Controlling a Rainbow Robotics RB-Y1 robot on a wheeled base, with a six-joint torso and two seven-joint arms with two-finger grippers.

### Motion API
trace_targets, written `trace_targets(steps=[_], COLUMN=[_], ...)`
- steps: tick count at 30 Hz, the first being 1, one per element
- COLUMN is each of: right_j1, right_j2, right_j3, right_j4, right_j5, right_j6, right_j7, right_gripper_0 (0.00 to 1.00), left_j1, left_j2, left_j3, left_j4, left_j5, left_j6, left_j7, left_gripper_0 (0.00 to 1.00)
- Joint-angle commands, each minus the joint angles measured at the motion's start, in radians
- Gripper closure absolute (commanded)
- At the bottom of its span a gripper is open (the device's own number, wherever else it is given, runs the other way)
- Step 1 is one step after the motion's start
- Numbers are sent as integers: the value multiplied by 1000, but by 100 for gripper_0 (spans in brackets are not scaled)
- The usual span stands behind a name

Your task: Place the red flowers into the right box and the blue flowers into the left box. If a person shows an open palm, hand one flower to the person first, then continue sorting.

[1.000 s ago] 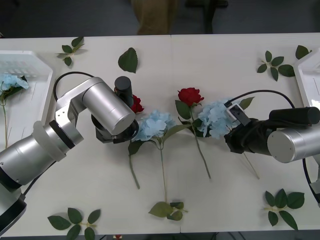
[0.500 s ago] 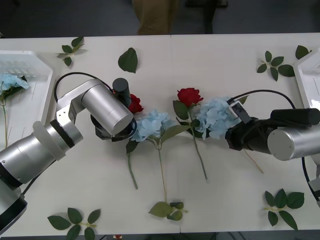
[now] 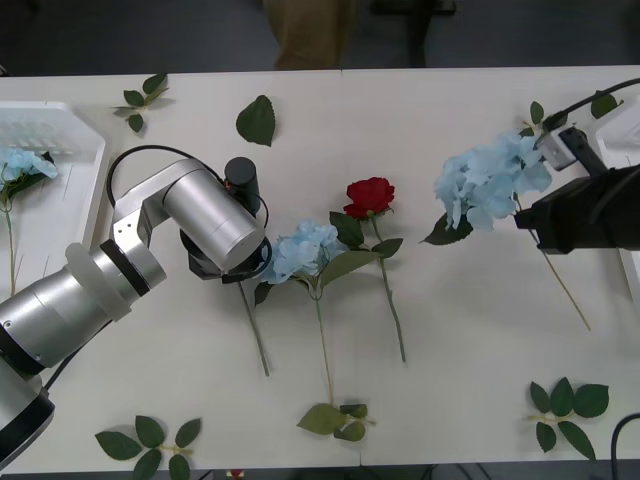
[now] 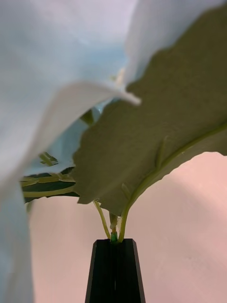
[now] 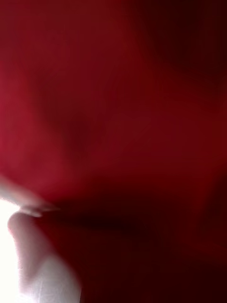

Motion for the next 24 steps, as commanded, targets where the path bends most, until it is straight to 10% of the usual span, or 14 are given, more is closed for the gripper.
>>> trace_targets(steps=[1, 17, 24], right_j1=[-142, -288, -297], right_j2=[49, 140, 140], right_j3=[-58, 242, 328], right_j4=[-38, 209, 258], right_j5=[-100, -483, -531], right_j6=[52, -511, -656], right_j7=[-124, -206, -183], right_gripper_0=[100, 100, 100], left_j1=[-32, -32, -30], left_j2=[10, 35, 121], left_j3=[-15, 4, 288], left_j4=[5, 3, -178], left_j5=[12, 23, 231], left_j6=[-6, -4, 200], left_j7=[-45, -83, -364], left_gripper_0=[100, 100, 100])
